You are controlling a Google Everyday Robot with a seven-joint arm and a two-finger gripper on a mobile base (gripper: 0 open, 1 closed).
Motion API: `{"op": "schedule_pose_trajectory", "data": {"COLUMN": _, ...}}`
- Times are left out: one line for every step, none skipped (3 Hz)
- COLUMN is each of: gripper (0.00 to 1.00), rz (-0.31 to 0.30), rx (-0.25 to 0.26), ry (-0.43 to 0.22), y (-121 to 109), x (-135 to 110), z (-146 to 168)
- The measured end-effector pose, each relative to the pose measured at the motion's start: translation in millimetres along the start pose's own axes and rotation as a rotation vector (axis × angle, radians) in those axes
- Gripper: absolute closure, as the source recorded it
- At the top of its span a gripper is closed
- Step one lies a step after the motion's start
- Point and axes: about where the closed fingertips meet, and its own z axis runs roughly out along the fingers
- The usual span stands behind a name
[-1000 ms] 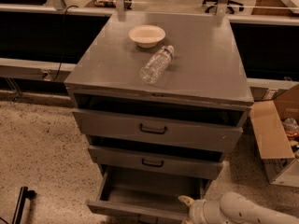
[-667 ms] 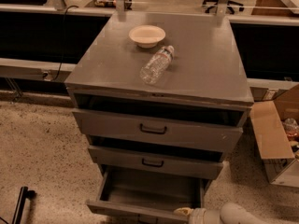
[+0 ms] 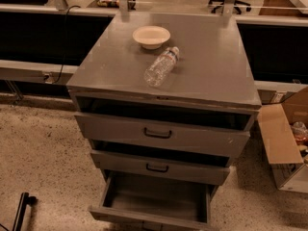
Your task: Close bottom drawer
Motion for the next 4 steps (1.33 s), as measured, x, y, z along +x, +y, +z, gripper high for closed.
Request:
{"op": "schedule_pose_trajectory", "data": {"gripper": 1.0, "rz": -0.007, "rx": 0.0, "ry": -0.004, "y": 4.0, "x": 1.8, "z": 3.3}}
{"op": "schedule_pose_trajectory", "data": {"gripper": 1.0, "rz": -0.004, "rx": 0.067, "ry": -0.046, "y": -4.8, "x": 13.5, "z": 18.1}}
{"op": "schedule_pose_trajectory", "data": {"gripper": 1.0, "rz": 0.004, "rx": 0.198, "ry": -0.094, "y": -22.0, "x": 37.6, "z": 42.6}}
{"op": "schedule_pose_trajectory", "data": {"gripper": 1.0, "rz": 0.012, "rx": 0.276, "ry": -0.121, "y": -35.2, "x": 55.1, "z": 53.8}}
